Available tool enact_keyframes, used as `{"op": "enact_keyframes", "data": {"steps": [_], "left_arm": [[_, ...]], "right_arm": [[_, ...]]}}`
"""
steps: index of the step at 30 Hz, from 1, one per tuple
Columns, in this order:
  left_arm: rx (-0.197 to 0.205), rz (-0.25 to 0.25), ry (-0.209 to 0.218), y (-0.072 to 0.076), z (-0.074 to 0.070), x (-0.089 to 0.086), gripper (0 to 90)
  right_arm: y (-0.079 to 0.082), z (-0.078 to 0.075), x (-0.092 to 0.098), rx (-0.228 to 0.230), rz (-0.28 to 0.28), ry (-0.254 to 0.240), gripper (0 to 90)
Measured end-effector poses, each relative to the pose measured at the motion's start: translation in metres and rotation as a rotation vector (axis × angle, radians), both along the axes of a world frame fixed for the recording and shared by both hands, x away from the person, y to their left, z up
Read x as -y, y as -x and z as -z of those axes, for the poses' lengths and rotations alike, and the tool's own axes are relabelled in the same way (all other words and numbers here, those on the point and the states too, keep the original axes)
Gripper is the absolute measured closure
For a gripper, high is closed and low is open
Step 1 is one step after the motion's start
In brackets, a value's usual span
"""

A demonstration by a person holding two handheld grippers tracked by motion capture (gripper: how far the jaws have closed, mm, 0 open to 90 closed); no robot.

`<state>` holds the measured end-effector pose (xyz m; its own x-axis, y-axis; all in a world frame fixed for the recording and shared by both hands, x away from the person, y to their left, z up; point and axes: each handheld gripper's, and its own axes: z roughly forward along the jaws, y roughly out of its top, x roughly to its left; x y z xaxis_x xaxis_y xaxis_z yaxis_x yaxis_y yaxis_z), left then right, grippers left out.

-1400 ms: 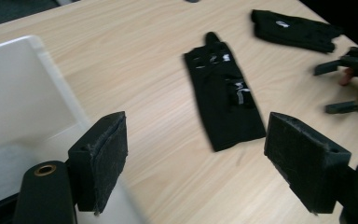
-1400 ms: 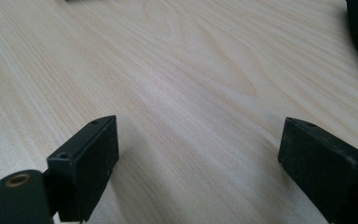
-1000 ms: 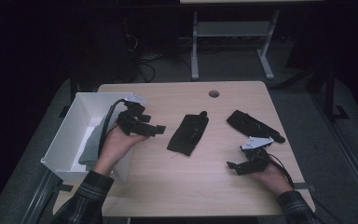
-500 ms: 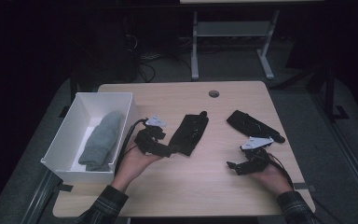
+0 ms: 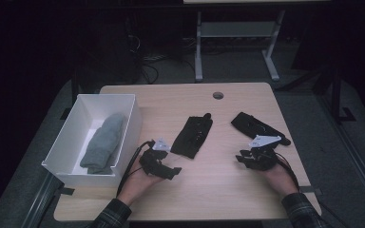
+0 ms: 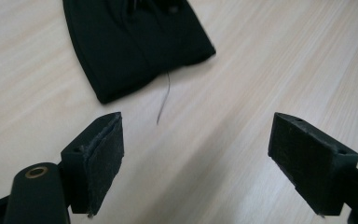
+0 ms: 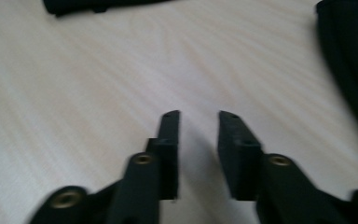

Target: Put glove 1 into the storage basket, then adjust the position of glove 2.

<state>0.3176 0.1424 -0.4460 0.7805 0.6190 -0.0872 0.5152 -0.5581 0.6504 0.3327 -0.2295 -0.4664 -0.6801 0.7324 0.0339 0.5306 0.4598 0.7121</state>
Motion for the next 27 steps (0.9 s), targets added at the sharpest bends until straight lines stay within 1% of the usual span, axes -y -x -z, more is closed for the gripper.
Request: {"op": "enact_keyframes", "data": {"steps": [1, 2, 3, 4, 5, 6, 7, 9, 10, 11, 12, 16, 19, 23, 25, 27], "left_arm": [[-0.005, -0.004, 0.001, 0.002, 0.003, -0.001, 17.7], [0.000, -0.001, -0.007, 0.003, 0.005, -0.002, 17.6], [0.003, 0.003, -0.014, 0.005, 0.008, -0.003, 17.5], [0.008, -0.001, -0.013, 0.006, 0.010, -0.004, 17.3], [0.023, 0.007, -0.026, 0.007, 0.011, -0.005, 17.3], [0.016, 0.009, -0.023, 0.008, 0.013, -0.006, 17.3], [0.012, 0.013, -0.021, 0.010, 0.015, -0.007, 17.3], [0.018, 0.018, -0.036, 0.012, 0.020, -0.010, 16.2], [0.046, 0.025, -0.045, 0.013, 0.021, -0.011, 14.6], [0.057, 0.027, -0.053, 0.014, 0.022, -0.012, 14.6], [0.067, 0.030, -0.057, 0.015, 0.022, -0.013, 14.5], [0.105, 0.037, -0.005, 0.017, 0.028, -0.017, 12.8], [0.123, 0.042, 0.019, 0.017, 0.031, -0.018, 12.8], [0.124, 0.043, 0.018, 0.016, 0.031, -0.018, 12.9], [0.124, 0.043, 0.017, 0.016, 0.031, -0.018, 12.9], [0.124, 0.043, 0.017, 0.016, 0.031, -0.018, 12.9]], "right_arm": [[-0.002, -0.002, 0.000, 0.008, 0.005, 0.003, 76.8], [-0.004, -0.004, 0.001, 0.008, 0.016, -0.002, 80.9], [-0.007, -0.006, 0.001, 0.011, 0.014, -0.007, 83.9], [-0.012, -0.010, 0.002, 0.010, 0.026, -0.019, 90.0], [-0.012, -0.010, 0.002, 0.010, 0.026, -0.019, 90.0], [-0.017, -0.013, 0.003, 0.018, 0.022, -0.030, 90.0], [-0.017, -0.013, 0.003, 0.018, 0.022, -0.030, 90.0], [-0.021, -0.017, 0.003, 0.020, 0.022, -0.023, 90.0], [-0.024, -0.019, 0.003, 0.031, 0.019, -0.026, 90.0], [-0.027, -0.021, 0.003, 0.027, 0.025, -0.033, 90.0], [-0.031, -0.022, 0.003, 0.033, 0.027, -0.028, 90.0], [-0.047, -0.028, 0.006, 0.044, 0.051, -0.029, 90.0], [-0.060, -0.030, 0.010, 0.049, 0.074, -0.035, 90.0], [-0.079, -0.030, 0.013, 0.051, 0.112, -0.032, 90.0], [-0.089, -0.030, 0.013, 0.047, 0.130, -0.039, 90.0], [-0.099, -0.029, 0.011, 0.048, 0.141, -0.035, 90.0]]}}
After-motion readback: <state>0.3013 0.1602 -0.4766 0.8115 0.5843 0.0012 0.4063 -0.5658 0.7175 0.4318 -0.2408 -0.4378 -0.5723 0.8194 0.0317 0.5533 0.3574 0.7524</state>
